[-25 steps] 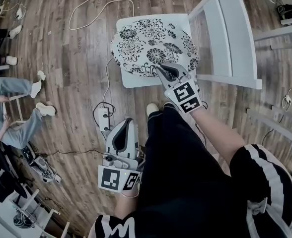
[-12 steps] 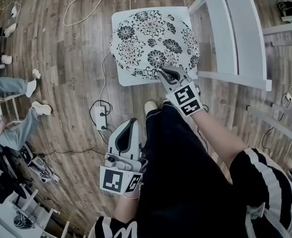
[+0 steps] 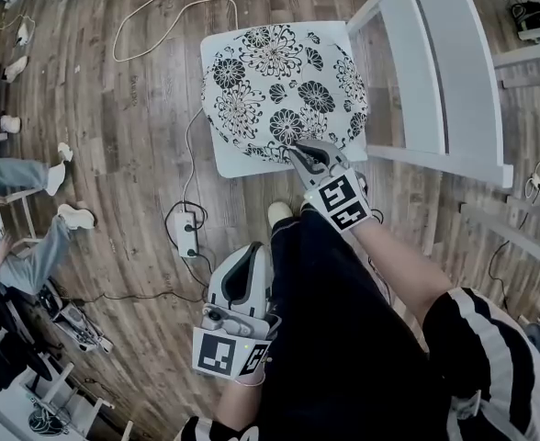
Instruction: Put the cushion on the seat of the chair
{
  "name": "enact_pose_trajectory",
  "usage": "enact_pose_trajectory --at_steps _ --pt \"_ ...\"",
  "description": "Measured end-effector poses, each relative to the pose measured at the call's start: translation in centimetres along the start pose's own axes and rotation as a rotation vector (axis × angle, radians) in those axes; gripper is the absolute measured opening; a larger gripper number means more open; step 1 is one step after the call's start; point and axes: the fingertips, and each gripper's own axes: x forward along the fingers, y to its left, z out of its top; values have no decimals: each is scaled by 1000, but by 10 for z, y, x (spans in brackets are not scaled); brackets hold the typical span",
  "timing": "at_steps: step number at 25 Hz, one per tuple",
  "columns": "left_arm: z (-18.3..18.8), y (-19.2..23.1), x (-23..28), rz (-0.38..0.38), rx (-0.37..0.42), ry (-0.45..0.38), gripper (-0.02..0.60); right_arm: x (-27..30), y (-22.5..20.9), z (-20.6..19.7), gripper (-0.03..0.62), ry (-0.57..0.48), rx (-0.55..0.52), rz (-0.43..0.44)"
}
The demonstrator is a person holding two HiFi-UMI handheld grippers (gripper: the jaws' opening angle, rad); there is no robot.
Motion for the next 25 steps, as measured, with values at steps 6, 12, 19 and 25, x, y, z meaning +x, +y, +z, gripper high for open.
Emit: enact_pose_trajectory --at_steps 6,12,19,25 --pt "-6 3 2 -2 11 9 3 4 1 -11 40 12 -7 5" --pt "-10 8 7 -14 8 9 3 14 2 -29 40 41 3 0" --pt "-21 10 9 -29 -3 31 3 25 3 -41 40 51 19 -1" --pt "-27 12 8 -40 -13 43 3 30 2 -51 40 74 30 -12"
